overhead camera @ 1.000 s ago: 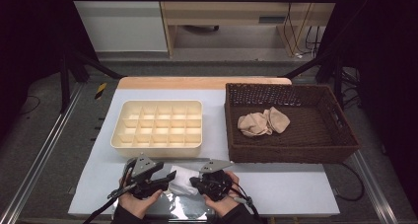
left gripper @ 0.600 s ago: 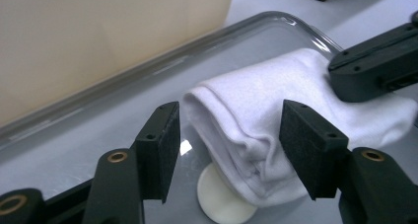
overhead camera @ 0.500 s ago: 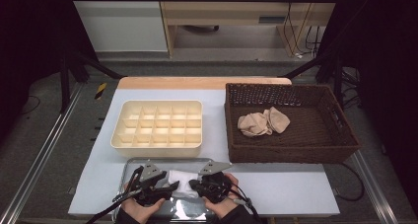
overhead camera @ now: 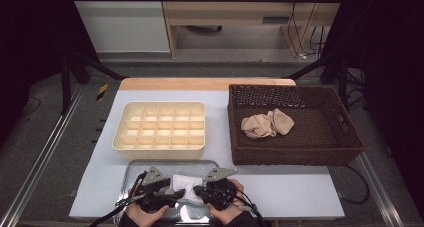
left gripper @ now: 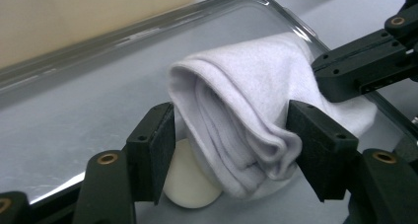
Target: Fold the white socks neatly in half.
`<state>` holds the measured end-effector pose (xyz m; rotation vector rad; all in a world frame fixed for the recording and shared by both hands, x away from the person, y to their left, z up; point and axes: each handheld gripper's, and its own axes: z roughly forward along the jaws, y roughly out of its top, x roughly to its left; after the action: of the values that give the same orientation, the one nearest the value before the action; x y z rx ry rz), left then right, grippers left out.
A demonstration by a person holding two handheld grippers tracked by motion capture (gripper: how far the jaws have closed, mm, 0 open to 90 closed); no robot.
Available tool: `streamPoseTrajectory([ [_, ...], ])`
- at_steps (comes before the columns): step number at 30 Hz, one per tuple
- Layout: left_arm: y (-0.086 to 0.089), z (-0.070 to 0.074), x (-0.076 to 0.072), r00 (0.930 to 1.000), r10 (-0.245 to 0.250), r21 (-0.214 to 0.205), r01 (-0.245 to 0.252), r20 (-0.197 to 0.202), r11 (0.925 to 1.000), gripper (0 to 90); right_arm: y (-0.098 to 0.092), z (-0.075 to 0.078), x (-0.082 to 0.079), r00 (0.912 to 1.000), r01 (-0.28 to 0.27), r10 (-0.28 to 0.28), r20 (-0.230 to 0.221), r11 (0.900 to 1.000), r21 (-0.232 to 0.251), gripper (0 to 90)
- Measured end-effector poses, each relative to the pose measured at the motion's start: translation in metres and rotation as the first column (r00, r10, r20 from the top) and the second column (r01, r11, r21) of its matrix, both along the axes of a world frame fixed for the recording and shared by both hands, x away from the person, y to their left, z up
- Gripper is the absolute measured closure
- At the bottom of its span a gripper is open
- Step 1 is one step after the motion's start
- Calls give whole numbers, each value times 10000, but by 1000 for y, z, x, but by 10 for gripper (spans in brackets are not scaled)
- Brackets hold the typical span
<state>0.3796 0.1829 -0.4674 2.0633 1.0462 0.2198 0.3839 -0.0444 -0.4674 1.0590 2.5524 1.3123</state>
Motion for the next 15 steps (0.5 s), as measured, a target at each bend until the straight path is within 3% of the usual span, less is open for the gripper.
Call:
streamPoseTrajectory([
  [5, -2, -3, 0, 9991, -262, -229, 255, -321, 9994, 371, -2, -1, 0, 10000, 70, -70, 24, 10000, -34, 883],
  [10, -3, -3, -2, 9981, -514, -441, 498, -350, 9978, 495, -3, -1, -1, 10000, 77, -77, 9, 9999, -65, 878],
  [15, -3, -3, -1, 9958, -602, -777, 548, -684, 9955, 616, -5, -2, -1, 10000, 78, -78, -6, 10000, -37, 860],
])
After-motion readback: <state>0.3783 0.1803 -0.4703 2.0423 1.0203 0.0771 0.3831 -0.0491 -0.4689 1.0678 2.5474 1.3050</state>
